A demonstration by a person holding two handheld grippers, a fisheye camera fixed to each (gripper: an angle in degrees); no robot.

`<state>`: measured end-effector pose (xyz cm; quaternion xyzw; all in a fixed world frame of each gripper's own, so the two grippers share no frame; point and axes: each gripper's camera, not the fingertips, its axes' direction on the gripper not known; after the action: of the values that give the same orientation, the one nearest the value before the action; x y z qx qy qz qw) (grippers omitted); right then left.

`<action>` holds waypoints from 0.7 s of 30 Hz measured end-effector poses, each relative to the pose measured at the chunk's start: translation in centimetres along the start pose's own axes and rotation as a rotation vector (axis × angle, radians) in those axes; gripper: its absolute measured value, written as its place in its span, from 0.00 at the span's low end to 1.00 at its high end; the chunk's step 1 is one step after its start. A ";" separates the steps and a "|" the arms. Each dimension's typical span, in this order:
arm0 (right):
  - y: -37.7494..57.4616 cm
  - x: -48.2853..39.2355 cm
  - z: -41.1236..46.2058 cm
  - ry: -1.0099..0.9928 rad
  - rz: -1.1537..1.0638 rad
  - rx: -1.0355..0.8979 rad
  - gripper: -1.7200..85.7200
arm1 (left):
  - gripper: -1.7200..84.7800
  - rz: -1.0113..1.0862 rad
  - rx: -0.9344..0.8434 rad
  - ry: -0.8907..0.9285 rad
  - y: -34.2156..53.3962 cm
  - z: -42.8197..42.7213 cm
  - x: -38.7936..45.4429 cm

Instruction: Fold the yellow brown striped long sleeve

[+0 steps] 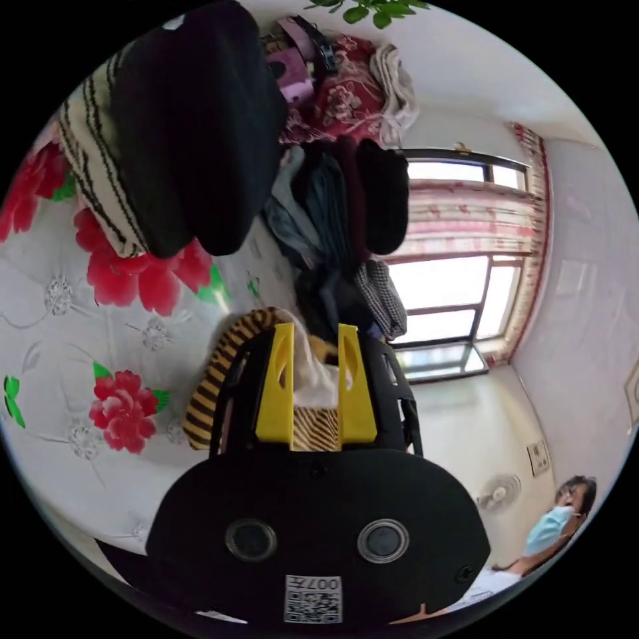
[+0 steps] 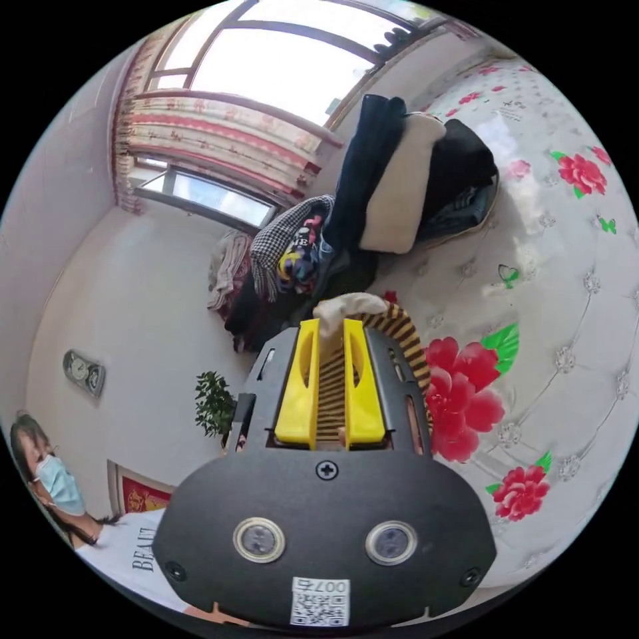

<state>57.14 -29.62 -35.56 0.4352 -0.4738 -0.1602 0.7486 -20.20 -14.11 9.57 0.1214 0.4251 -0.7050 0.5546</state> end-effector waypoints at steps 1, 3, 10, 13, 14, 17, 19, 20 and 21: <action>0.6 1.5 0.7 0.006 0.028 -0.019 0.07 | 0.11 0.016 -0.009 -0.063 0.3 0.7 0.1; 2.3 4.4 1.4 0.015 0.056 -0.063 0.08 | 0.11 0.066 -0.073 -0.160 1.0 1.7 0.0; 8.3 14.9 0.6 0.003 0.300 -0.072 0.12 | 0.13 0.109 -0.136 -0.396 3.4 1.5 -2.1; 7.7 15.4 3.5 -0.022 0.318 -0.093 0.12 | 0.13 0.067 -0.208 -0.397 3.1 4.1 -3.1; 7.5 15.4 4.1 -0.016 0.321 -0.093 0.12 | 0.12 0.067 -0.200 -0.385 2.9 4.2 -3.1; 6.9 16.3 5.6 0.016 0.390 -0.069 0.10 | 0.08 0.037 -0.245 -0.369 2.1 4.9 -3.6; 7.4 17.0 4.3 -0.050 0.411 -0.029 0.08 | 0.06 0.038 -0.260 -0.324 2.0 3.8 -3.5; 7.6 17.0 3.6 -0.067 0.398 -0.017 0.08 | 0.06 0.046 -0.254 -0.307 2.1 3.2 -3.3; 8.2 16.8 2.0 -0.094 0.361 -0.017 0.08 | 0.06 0.049 -0.251 -0.270 2.4 1.8 -3.3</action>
<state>62.41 -36.96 -19.02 0.3287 -0.5774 -0.0474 0.7459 -16.34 -13.28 11.62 -0.0341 0.4283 -0.6427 0.6344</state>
